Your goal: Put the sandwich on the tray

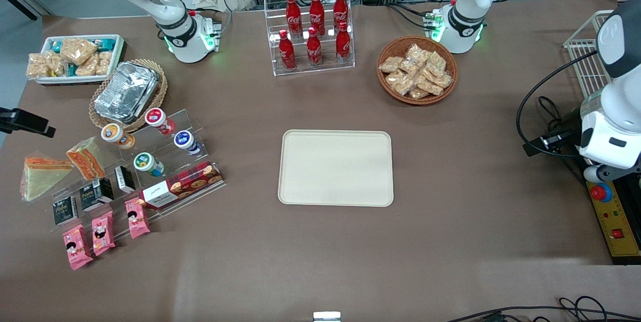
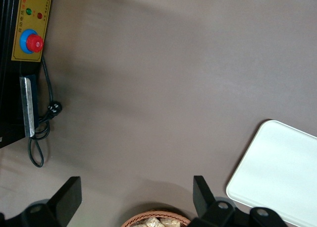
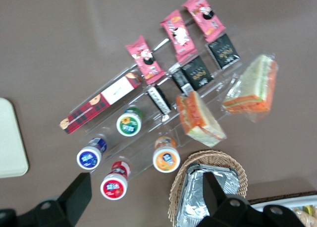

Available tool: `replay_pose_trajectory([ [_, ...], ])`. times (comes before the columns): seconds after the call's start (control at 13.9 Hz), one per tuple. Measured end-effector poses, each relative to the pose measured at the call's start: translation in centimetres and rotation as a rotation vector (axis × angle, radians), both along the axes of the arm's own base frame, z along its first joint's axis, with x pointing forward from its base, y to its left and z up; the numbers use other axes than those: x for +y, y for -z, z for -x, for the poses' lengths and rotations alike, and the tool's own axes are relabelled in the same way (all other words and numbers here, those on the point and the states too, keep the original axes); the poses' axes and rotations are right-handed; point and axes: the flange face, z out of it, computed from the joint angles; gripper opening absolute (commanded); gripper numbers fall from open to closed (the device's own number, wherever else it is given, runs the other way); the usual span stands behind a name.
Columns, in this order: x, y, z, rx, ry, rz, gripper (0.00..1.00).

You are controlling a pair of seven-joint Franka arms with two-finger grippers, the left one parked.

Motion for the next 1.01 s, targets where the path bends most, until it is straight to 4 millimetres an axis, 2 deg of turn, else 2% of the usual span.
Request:
replay_pose_trajectory([
  [0.22,-4.2,0.5,0.8,0.009,0.103,0.001,1.0],
  [0.43,-7.8,2.1,0.8,0.022,0.237,0.007,1.0],
  [0.57,-10.5,3.4,0.6,0.009,0.297,0.006,1.0],
  [0.79,-14.5,6.5,0.5,0.034,0.403,0.002,1.0],
  [1.01,-15.7,9.3,-0.2,0.066,0.493,0.004,1.0],
])
